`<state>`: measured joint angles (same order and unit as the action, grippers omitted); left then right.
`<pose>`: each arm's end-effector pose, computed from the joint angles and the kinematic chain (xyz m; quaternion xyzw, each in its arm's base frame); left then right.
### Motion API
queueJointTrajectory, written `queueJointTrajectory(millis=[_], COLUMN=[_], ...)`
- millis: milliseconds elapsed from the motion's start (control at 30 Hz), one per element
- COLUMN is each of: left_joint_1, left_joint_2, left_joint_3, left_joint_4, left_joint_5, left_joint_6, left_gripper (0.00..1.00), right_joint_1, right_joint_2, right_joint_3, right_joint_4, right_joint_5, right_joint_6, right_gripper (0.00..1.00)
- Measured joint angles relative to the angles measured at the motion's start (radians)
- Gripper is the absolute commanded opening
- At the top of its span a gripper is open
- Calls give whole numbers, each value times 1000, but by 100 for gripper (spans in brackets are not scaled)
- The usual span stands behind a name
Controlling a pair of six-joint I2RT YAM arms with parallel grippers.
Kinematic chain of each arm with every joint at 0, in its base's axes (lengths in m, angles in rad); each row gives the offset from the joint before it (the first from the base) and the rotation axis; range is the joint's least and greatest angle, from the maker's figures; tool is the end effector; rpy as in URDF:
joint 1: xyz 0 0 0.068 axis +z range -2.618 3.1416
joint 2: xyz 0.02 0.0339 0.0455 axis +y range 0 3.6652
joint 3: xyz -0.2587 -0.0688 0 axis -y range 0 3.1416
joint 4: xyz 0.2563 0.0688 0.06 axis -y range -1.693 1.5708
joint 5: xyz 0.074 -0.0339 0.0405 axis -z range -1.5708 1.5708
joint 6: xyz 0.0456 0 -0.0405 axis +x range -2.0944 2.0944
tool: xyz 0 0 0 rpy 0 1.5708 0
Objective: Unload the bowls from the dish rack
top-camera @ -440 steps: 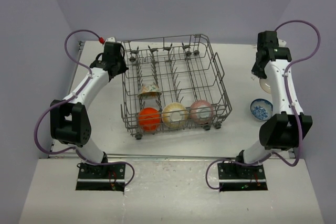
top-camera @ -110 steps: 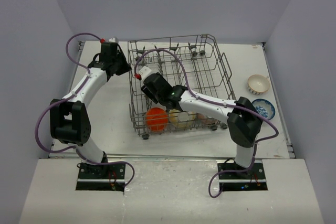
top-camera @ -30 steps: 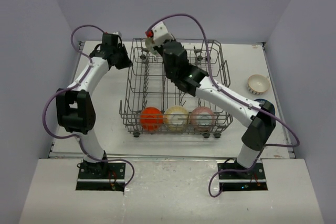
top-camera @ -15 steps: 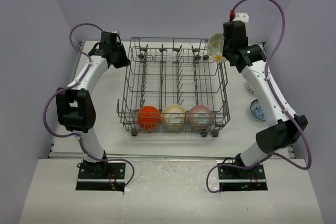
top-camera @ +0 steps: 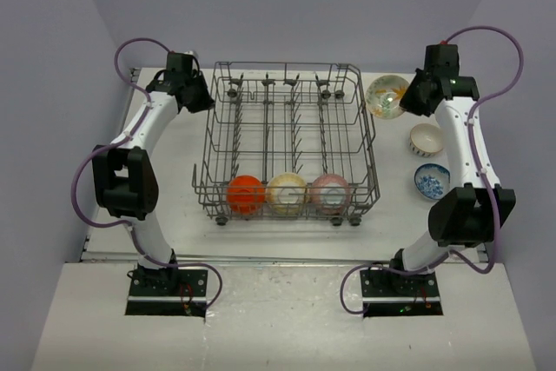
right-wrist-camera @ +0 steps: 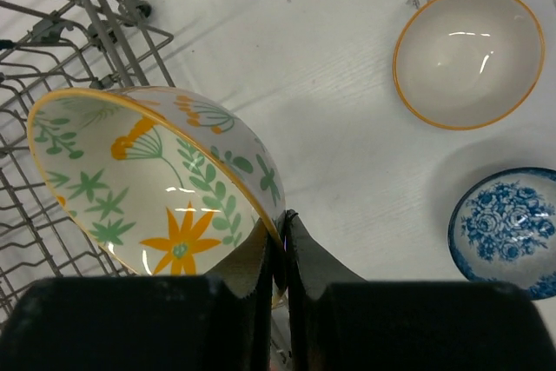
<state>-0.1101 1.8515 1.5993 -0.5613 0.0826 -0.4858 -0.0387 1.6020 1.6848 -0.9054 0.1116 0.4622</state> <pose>0.4338 -0.0517 0.2694 -0.1584 0.9149 -0.1451 0.3418 0.3592 -0.0190 0.3656 0.2501 0.8953 0.0259 0.3676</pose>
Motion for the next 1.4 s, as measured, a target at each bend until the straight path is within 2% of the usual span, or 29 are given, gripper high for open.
queueJointTrajectory(millis=[233,467,833,1400], left_joint_1=[8,8,8,8], left_joint_2=[1,10,11,11], left_joint_3=[6,20,21,21], left_joint_4=[-10,-24,-24,-23], left_joint_5=[-11,-13,-12,-11], left_joint_6=[8,10,11,34], left_gripper=[0,0,0,0], right_joint_1=[-71,-163,-196,-218], right_joint_2=[129,343,573,650], right_joint_3=[91,250,365,387], right_joint_4=[-7,-17,-21,-28], right_joint_5=[-134,-263,-251,-101], right_joint_6=[34,101,137,148], right_gripper=[0,0,0,0])
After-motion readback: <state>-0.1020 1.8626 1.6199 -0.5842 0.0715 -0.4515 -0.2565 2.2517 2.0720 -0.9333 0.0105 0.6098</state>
